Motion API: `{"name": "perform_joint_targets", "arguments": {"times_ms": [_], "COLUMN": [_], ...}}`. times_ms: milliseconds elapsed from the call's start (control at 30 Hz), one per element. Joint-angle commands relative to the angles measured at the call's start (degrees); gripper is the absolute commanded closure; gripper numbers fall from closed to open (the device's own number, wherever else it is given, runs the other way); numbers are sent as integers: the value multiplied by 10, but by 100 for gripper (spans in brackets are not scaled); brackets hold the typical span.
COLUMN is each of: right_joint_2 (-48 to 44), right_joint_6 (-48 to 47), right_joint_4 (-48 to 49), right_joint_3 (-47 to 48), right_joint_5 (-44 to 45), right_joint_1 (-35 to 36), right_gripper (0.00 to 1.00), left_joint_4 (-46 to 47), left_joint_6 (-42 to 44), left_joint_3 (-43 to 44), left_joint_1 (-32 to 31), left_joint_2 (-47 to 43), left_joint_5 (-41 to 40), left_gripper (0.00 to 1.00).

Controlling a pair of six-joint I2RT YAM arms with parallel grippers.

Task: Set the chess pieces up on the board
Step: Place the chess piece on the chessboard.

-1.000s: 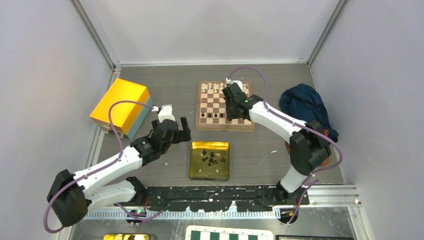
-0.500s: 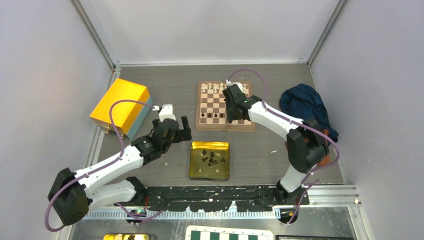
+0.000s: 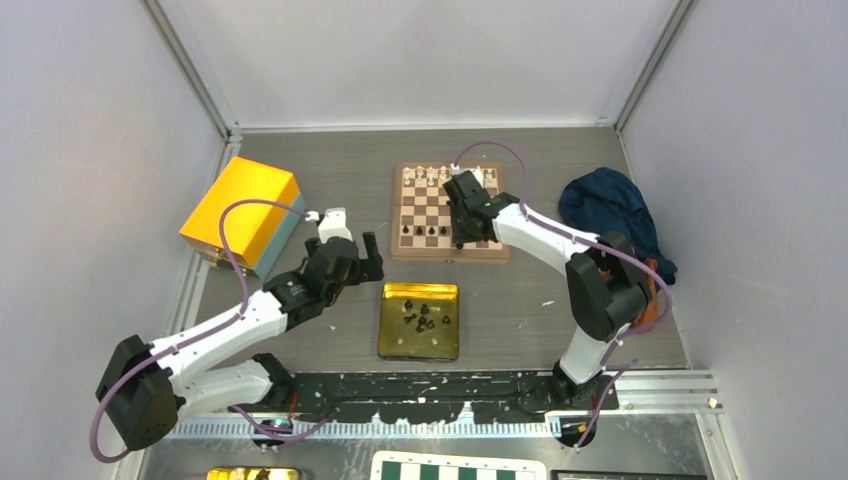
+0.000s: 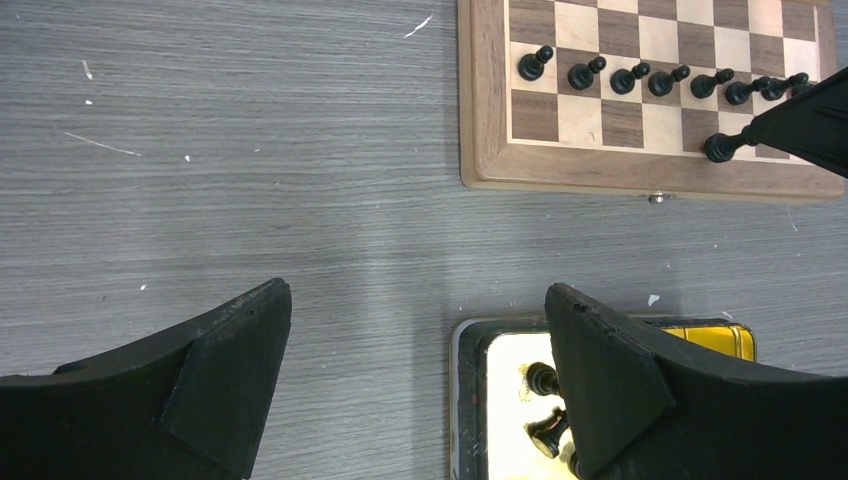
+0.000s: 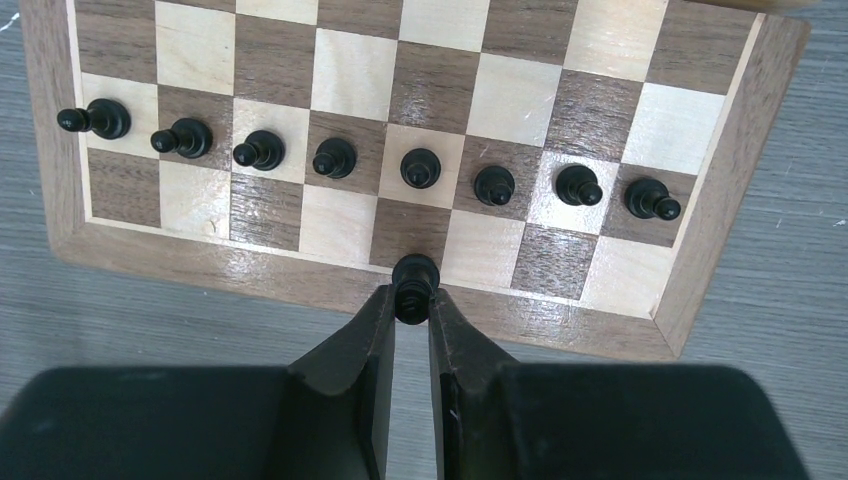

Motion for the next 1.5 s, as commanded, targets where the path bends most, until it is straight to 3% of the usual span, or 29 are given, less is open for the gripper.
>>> {"name": "perform_joint_targets", "arguments": {"times_ms": [0, 867, 1233, 1467], "right_joint_2": [6, 36, 31, 25], "right_joint_6": [-10, -18, -19, -21], "right_joint_4": [22, 17, 12, 9], "right_joint_3": [12, 40, 36, 39], "right_joint_5": [0, 1, 5, 5], "right_joint_1": [-1, -2, -2, -2], "right_gripper": [99, 99, 75, 70], "left_joint_4": [32, 40, 37, 33], "left_joint_6": [5, 7, 4, 3], "left_joint_3": [20, 15, 13, 15], "left_joint_1": [-2, -1, -2, -1], "left_joint_2": [4, 9, 5, 3], "left_joint_5": [-5, -8, -7, -6], "left_gripper": [1, 0, 0, 0]}}
